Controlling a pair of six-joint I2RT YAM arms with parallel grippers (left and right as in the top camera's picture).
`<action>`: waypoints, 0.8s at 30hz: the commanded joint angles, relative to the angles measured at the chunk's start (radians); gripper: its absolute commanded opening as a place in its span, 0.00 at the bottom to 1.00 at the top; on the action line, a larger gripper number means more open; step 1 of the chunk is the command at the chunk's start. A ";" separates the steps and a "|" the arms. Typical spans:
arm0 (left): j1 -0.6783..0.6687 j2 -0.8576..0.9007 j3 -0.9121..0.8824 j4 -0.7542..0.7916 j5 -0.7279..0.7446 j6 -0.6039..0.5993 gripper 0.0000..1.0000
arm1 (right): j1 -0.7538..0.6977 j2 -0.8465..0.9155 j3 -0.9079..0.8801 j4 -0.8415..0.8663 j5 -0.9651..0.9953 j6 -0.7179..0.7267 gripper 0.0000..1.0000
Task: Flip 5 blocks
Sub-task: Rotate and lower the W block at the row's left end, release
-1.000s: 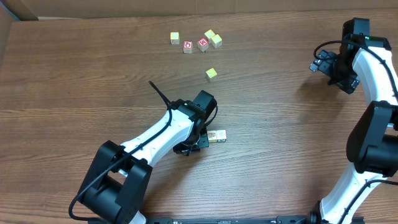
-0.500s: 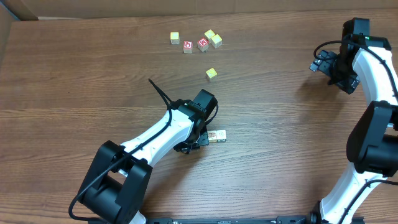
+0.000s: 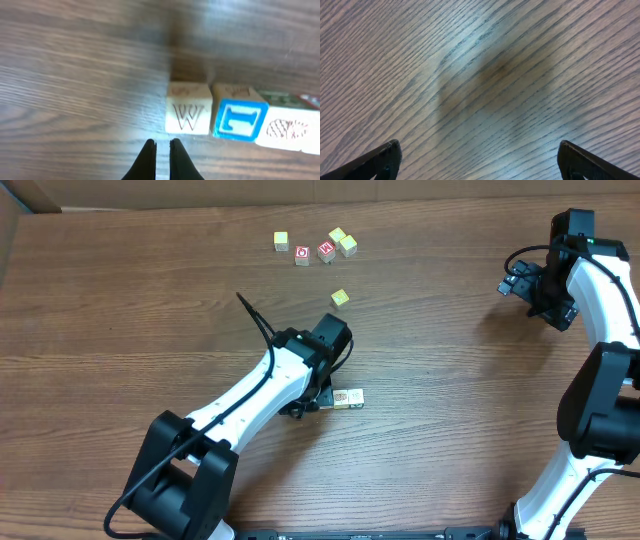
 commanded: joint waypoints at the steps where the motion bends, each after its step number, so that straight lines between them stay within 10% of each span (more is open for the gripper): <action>1: 0.005 -0.021 0.016 -0.002 -0.130 0.015 0.04 | -0.001 -0.038 0.019 0.002 0.007 -0.006 1.00; 24: 0.007 -0.016 -0.121 0.153 -0.096 0.008 0.04 | -0.001 -0.038 0.019 0.002 0.007 -0.006 1.00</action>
